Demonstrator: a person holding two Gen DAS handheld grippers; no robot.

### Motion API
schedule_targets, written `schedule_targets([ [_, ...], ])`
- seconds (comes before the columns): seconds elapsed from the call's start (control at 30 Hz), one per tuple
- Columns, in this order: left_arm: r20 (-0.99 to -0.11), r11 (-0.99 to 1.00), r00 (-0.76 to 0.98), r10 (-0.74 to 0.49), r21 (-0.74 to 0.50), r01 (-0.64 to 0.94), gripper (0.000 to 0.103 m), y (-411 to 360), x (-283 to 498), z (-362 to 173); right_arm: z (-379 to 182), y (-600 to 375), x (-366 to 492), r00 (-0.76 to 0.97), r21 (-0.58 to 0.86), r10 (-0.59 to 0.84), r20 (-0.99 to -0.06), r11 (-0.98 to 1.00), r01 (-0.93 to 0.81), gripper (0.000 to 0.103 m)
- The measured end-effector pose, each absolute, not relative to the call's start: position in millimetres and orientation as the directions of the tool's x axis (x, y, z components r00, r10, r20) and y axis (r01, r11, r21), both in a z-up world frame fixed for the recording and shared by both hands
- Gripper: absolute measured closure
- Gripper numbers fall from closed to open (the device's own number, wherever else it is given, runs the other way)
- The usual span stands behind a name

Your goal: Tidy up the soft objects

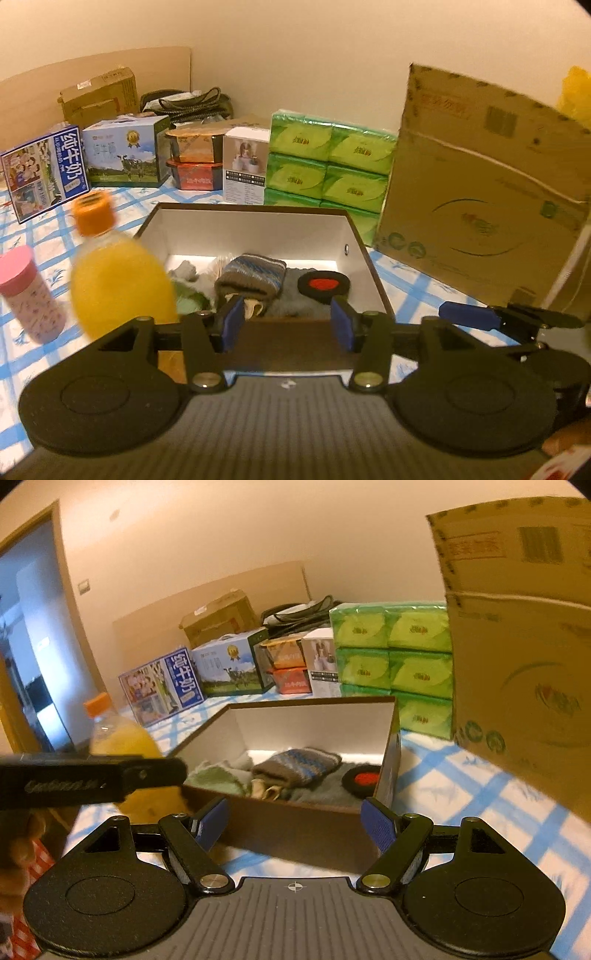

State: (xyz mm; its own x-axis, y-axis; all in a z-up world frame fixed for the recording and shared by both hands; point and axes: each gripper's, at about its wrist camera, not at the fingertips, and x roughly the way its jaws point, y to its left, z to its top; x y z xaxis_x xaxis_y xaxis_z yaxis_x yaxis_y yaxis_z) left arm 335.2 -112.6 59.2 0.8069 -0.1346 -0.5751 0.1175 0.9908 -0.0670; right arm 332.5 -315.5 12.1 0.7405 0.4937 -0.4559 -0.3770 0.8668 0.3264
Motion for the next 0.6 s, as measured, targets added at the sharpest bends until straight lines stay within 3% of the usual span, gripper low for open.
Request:
schedule_targets([
  [0.3,-0.546,0.988,0.823,-0.156,-0.074,0.139,0.044,-78.9,238.6,74.8,38.9,-311.6,249.4,0.765,0.424,0.489,-0.419,0.851,-0.311,0.024],
  [0.6,-0.516,0.988,0.842,-0.155,-0.067,0.141,0.041,-44.9,153.0,87.1,62.2,-291.0,171.9,0.774,0.433,0.476,-0.417,0.853,-0.291,0.024],
])
